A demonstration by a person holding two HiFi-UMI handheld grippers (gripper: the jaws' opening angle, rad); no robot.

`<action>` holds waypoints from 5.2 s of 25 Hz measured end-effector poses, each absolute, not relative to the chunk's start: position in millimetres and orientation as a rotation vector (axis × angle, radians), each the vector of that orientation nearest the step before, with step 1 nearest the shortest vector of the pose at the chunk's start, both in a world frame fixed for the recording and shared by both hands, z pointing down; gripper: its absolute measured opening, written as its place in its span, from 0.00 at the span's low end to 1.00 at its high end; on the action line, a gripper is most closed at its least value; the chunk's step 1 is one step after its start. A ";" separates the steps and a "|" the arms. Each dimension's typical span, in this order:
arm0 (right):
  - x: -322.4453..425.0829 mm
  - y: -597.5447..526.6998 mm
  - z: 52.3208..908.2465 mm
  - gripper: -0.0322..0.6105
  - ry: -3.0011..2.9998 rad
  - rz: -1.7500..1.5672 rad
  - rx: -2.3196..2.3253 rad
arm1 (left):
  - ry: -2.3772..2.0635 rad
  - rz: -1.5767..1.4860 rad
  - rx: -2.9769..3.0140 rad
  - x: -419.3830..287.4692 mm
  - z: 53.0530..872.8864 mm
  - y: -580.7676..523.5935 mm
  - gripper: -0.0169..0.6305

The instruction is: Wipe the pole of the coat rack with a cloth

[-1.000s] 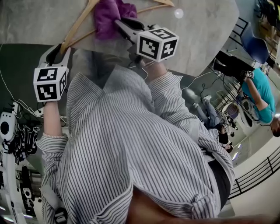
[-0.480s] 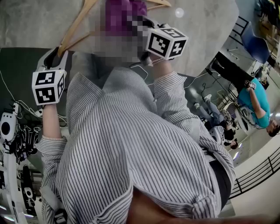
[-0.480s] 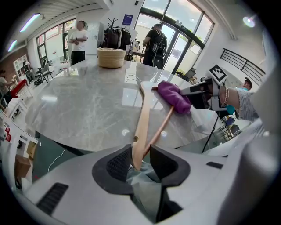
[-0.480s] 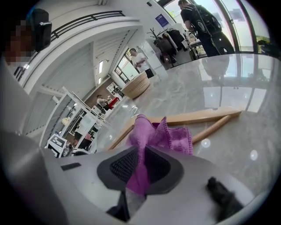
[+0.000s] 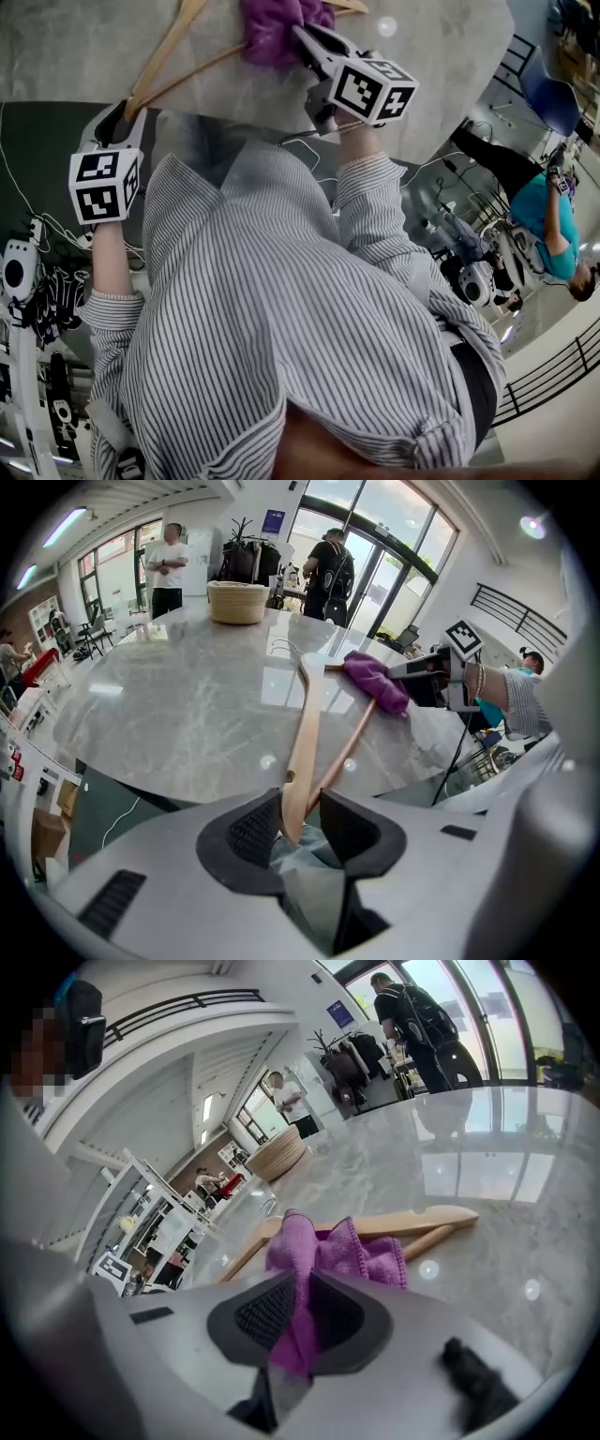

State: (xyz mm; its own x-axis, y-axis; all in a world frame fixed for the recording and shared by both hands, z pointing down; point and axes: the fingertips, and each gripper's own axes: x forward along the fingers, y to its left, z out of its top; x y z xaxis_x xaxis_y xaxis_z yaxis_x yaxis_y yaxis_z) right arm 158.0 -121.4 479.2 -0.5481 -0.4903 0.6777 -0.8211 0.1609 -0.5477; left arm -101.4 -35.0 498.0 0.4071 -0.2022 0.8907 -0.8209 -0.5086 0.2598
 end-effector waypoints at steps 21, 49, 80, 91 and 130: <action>205.0 -138.7 470.9 0.14 -2.034 1.243 1.454 | -0.913 1.055 1.969 -96.0 496.9 -38.5 0.23; 140.1 -120.4 385.9 0.14 -2.198 1.103 1.452 | -1.016 0.928 2.249 -87.7 423.8 -88.4 0.26; 77.9 -149.0 243.2 0.14 -2.723 0.849 1.529 | -0.989 0.308 2.512 -17.4 271.1 -161.5 0.09; 68.7 -154.4 244.1 0.14 -2.734 0.817 1.503 | -0.994 0.281 2.535 -12.7 265.3 -168.8 0.07; 50.8 -141.4 266.5 0.14 -2.672 0.782 1.407 | -0.951 0.290 2.471 -11.2 283.5 -163.8 0.06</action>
